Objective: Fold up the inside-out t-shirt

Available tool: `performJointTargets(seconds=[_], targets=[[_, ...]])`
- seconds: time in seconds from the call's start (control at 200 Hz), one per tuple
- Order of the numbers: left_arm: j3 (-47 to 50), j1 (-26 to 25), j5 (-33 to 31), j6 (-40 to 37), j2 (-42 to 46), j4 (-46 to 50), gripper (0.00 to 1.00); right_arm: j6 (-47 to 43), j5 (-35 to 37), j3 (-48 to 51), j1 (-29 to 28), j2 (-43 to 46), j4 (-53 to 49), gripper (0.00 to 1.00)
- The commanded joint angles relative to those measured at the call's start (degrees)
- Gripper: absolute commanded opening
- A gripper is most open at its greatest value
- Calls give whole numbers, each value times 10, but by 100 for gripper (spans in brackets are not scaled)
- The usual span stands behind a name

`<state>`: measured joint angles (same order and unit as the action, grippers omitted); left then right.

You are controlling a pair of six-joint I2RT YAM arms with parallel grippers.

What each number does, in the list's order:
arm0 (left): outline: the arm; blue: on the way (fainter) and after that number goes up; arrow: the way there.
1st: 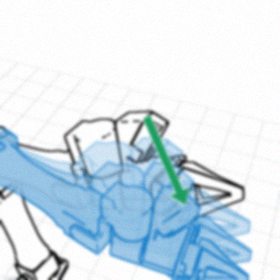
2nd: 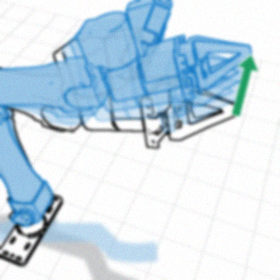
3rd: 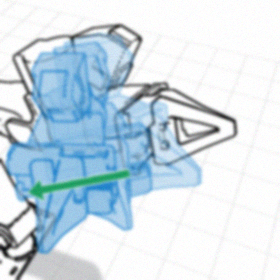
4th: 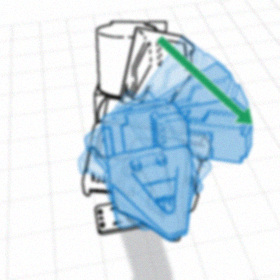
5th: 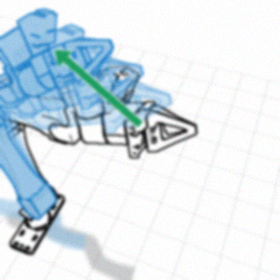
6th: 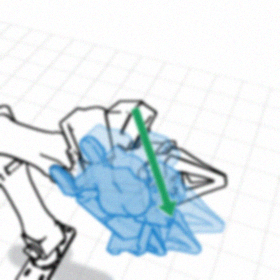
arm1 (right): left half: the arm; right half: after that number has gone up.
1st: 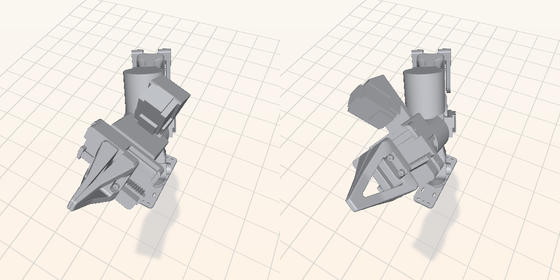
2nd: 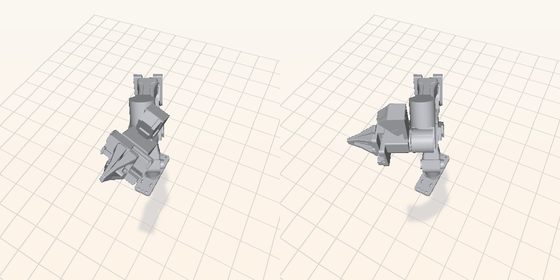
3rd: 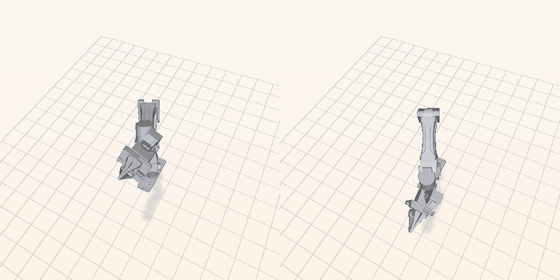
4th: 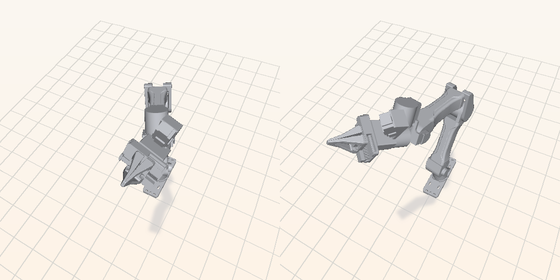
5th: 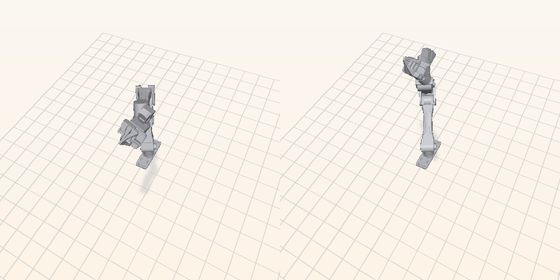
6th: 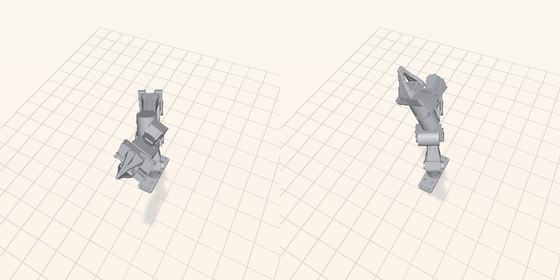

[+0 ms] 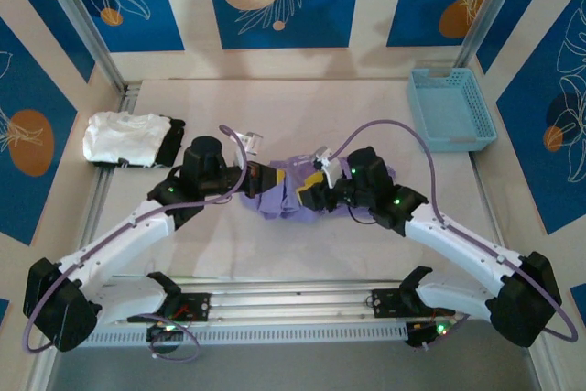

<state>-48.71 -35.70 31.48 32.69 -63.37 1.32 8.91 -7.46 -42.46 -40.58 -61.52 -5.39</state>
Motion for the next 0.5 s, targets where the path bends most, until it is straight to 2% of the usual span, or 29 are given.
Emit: performJointTargets(seconds=[0.0, 0.3, 0.345, 0.405, 0.495], targets=[[-19, 1, 5, 4, 18, -4, 0, -1, 18, 7, -27, -20, 67, 45], [-16, 1, -1, 1, 24, 0, 0, 17, 86, -14, -50, -85, 114, 45], [-16, 2, -3, 0, 24, 1, 0, 17, 102, -16, -50, -84, 111, 41], [-16, 3, -8, -4, 25, 4, 0, 13, 119, -12, -50, -76, 105, 29], [-14, 7, -31, -13, 29, 17, 0, 3, 105, -2, -41, -55, 98, 19]])
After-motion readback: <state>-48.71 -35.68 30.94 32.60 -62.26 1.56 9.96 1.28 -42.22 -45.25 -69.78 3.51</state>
